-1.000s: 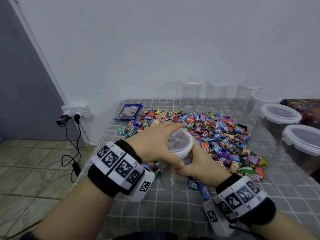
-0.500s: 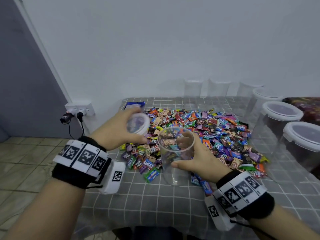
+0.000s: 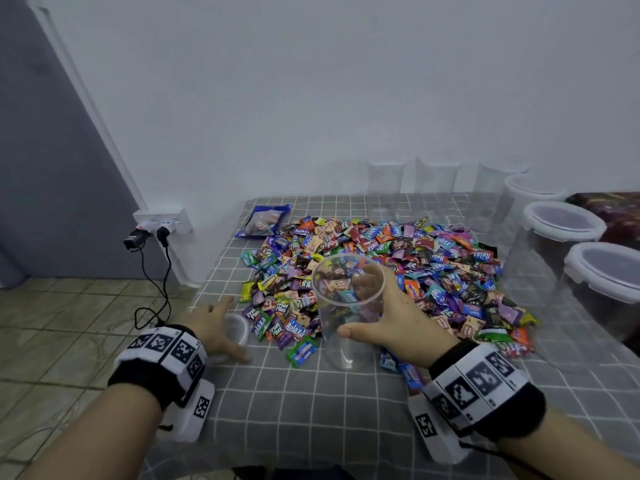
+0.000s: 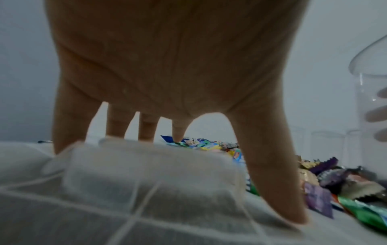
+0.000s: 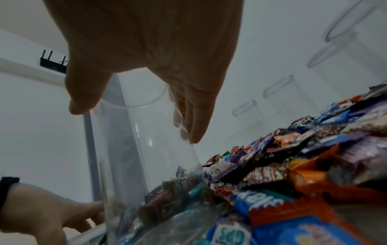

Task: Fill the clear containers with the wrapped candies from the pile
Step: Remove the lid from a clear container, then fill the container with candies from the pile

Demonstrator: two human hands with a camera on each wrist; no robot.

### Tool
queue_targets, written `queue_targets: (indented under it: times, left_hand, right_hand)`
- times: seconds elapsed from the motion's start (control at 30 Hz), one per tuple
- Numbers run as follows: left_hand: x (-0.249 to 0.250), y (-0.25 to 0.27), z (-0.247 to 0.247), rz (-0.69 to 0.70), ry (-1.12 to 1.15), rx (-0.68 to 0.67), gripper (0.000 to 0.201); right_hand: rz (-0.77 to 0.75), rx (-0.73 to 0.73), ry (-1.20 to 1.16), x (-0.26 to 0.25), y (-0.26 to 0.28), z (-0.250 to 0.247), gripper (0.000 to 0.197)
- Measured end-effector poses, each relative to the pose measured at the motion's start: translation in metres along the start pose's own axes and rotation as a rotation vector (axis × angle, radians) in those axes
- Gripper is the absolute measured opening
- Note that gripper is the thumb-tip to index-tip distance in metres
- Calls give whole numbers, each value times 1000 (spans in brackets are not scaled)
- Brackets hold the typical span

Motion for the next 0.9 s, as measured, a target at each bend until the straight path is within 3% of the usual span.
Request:
queue_targets:
  times: [0.07,0.17,0.33,0.43,0.6,0.77,0.9]
  left_hand:
    - [4,2,-6,9,-3,-26,123]
    - [13,6,-26,65,-3,54,109]
    - [55,-5,-61,171,-28,114,98]
    - [89,-23,-73,224,-56,113,97]
    - [129,-62,-82,219,-121,45,108]
    - [151,-86,-83,140,-194,-21,111]
    - [159,-94,-84,140,-208,-96,113]
  right_hand:
    - [22,-120,59,-3,4,-7,88]
    - [130,-282,333,-7,8,-25,85]
    - [275,-230,681,-13,-11,-63,72]
    - [356,-184,737,-9,-40,-80,76]
    - [470,-226,810,16,-93,-94,93]
    - [590,-344,864,40,-125,-95,112]
    - [607,-420,936,49,-138,-91,112]
Point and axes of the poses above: each hand's wrist, its own y-axis away from the middle knuckle, its own z-axis out of the palm, x = y × z, the point moved 1 cm from there along -y, towards the middle knuckle, and after that the axes turned 11 degrees about -x, right-handed, at the moved point
